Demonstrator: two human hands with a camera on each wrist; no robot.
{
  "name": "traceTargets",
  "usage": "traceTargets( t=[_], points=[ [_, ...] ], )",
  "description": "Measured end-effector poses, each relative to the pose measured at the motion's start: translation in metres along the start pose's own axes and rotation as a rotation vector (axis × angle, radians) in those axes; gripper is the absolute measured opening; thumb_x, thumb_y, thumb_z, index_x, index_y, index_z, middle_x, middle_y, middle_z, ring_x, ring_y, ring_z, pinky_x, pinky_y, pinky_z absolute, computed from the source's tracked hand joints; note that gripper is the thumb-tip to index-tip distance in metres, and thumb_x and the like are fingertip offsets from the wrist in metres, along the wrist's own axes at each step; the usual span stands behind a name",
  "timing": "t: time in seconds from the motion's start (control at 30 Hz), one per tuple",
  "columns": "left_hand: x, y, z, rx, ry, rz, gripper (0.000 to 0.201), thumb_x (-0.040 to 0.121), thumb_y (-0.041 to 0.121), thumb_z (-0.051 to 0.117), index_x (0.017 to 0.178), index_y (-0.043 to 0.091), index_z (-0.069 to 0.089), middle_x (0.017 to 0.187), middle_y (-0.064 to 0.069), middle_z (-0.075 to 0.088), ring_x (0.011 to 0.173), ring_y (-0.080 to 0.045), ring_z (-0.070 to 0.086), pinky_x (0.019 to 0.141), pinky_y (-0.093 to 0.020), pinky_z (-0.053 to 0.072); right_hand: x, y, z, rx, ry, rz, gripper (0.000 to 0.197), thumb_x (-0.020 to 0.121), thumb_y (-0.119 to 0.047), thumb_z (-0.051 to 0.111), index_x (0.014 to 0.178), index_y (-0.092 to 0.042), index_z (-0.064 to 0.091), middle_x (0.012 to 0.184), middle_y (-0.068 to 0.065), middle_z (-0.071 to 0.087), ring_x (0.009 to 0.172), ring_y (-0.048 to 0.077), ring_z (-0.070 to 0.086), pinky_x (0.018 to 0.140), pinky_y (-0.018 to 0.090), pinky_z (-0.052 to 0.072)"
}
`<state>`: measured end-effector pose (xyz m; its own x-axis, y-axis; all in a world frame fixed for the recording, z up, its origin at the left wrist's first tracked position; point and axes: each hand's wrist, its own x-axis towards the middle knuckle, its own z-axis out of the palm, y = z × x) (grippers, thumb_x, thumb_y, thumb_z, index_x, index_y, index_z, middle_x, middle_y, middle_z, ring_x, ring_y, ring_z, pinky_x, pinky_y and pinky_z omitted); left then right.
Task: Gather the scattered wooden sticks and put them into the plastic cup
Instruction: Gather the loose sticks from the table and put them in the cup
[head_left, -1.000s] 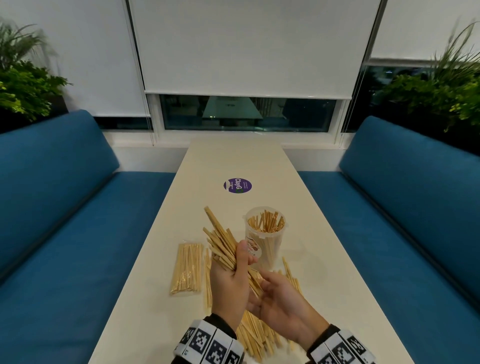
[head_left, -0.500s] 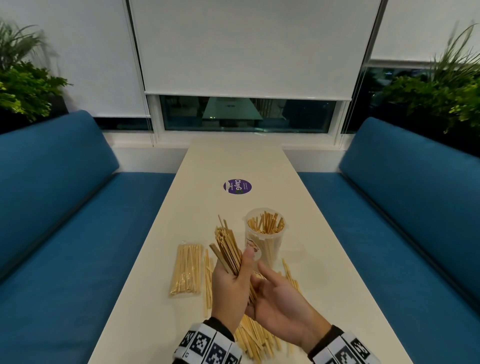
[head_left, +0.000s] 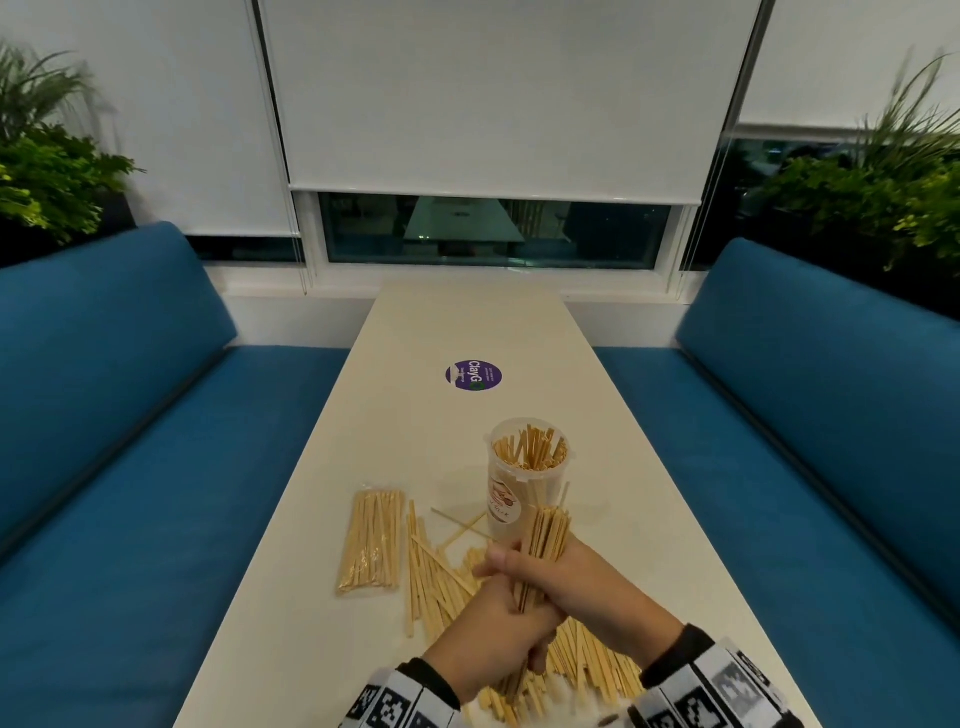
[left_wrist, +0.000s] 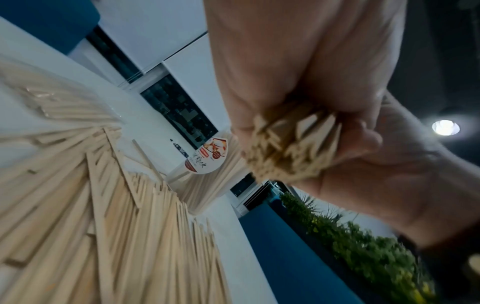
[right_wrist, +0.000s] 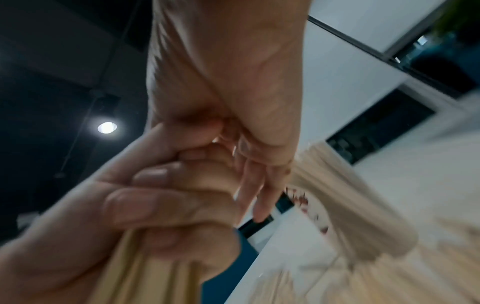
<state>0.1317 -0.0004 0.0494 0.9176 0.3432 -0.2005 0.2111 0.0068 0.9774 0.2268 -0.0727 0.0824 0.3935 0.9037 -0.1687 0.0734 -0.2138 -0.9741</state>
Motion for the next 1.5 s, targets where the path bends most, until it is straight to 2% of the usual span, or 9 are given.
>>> traceTargets(
  t=[0.17, 0.3, 0.4, 0.57, 0.73, 0.93, 1.07, 1.2, 1.5],
  points=[
    [0.001, 0.002, -0.003, -0.142, -0.053, -0.080, 0.005, 0.085, 0.010, 0.061, 0.086, 0.012, 0.057, 0.053, 0.004, 0.054, 0.051, -0.007, 0.051, 0.057, -0.018, 0.045, -0.003, -0.005, 0.014, 0.026, 0.122, -0.104, 0.038, 0.089, -0.034, 0.056, 0.060, -0.008, 0.056, 0.073, 0.007, 0.074, 0.086, 0.012, 0.072, 0.078, 0.027, 0.053],
    [0.000, -0.009, -0.014, -0.522, -0.121, -0.173, 0.042, 0.069, 0.043, 0.072, 0.091, 0.009, 0.063, 0.076, -0.001, 0.067, 0.074, -0.014, 0.062, 0.071, -0.024, 0.048, -0.003, -0.024, 0.011, 0.110, 0.254, -0.249, 0.039, 0.079, -0.046, 0.051, 0.055, -0.016, 0.055, 0.051, 0.002, 0.060, 0.072, 0.021, 0.072, 0.072, 0.032, 0.056],
    [0.002, -0.013, -0.018, -0.975, 0.049, -0.216, 0.065, 0.078, 0.059, 0.049, 0.105, 0.001, 0.064, 0.094, -0.013, 0.071, 0.092, -0.027, 0.064, 0.083, -0.038, 0.048, -0.002, -0.038, 0.009, 0.164, 0.257, -0.347, 0.043, 0.078, -0.049, 0.051, 0.047, -0.019, 0.054, 0.046, 0.002, 0.055, 0.054, 0.022, 0.062, 0.076, 0.038, 0.055],
    [0.004, 0.002, -0.010, -1.280, 0.170, -0.162, 0.044, 0.089, 0.035, 0.045, 0.117, 0.005, 0.061, 0.101, -0.018, 0.072, 0.091, -0.030, 0.069, 0.077, -0.040, 0.055, 0.007, -0.032, 0.032, 0.183, 0.222, -0.375, 0.033, 0.082, -0.038, 0.061, 0.060, -0.013, 0.053, 0.048, 0.007, 0.049, 0.049, 0.018, 0.050, 0.066, 0.029, 0.050],
    [-0.001, 0.018, 0.003, -1.292, 0.155, 0.042, 0.041, 0.082, 0.030, 0.043, 0.078, 0.012, 0.079, 0.087, -0.013, 0.075, 0.073, -0.026, 0.073, 0.061, -0.036, 0.058, 0.011, -0.014, 0.048, 0.131, 0.269, -0.276, 0.026, 0.080, -0.025, 0.073, 0.079, -0.006, 0.054, 0.059, 0.008, 0.051, 0.055, 0.012, 0.054, 0.063, 0.025, 0.049],
    [0.000, 0.012, -0.018, -0.870, 0.299, 0.097, 0.046, 0.096, 0.039, 0.033, 0.110, 0.010, 0.066, 0.068, -0.005, 0.070, 0.055, -0.013, 0.065, 0.063, -0.030, 0.048, 0.010, -0.014, 0.033, 0.106, 0.181, -0.261, 0.031, 0.086, -0.030, 0.062, 0.057, -0.023, 0.055, 0.039, -0.003, 0.044, 0.037, 0.014, 0.044, 0.049, 0.028, 0.044],
    [-0.010, 0.024, -0.039, 0.028, 0.509, 0.572, 0.030, 0.095, 0.049, 0.036, 0.117, 0.038, 0.052, 0.119, 0.023, 0.060, 0.113, 0.008, 0.053, 0.097, -0.012, 0.041, 0.010, -0.004, 0.027, -0.006, 0.216, -0.205, 0.026, 0.089, -0.028, 0.061, 0.067, -0.014, 0.055, 0.039, -0.004, 0.045, 0.036, 0.013, 0.045, 0.049, 0.031, 0.047],
    [-0.012, 0.034, -0.035, 0.649, 0.552, 0.798, 0.045, 0.096, 0.054, 0.023, 0.135, 0.036, 0.038, 0.137, 0.029, 0.039, 0.131, 0.012, 0.030, 0.107, -0.004, 0.022, 0.007, -0.002, 0.032, -0.029, 0.142, -0.208, 0.026, 0.089, -0.012, 0.059, 0.063, -0.013, 0.060, 0.045, -0.002, 0.049, 0.040, 0.012, 0.046, 0.043, 0.022, 0.043],
    [-0.013, 0.027, -0.020, 0.497, 0.524, 0.742, 0.028, 0.090, 0.042, 0.043, 0.117, 0.042, 0.050, 0.122, 0.029, 0.055, 0.117, 0.008, 0.049, 0.094, -0.012, 0.044, 0.001, -0.002, 0.036, -0.113, 0.093, -0.206, 0.030, 0.089, -0.007, 0.052, 0.061, -0.012, 0.055, 0.047, -0.002, 0.050, 0.038, 0.007, 0.044, 0.041, 0.019, 0.037]
  ],
)
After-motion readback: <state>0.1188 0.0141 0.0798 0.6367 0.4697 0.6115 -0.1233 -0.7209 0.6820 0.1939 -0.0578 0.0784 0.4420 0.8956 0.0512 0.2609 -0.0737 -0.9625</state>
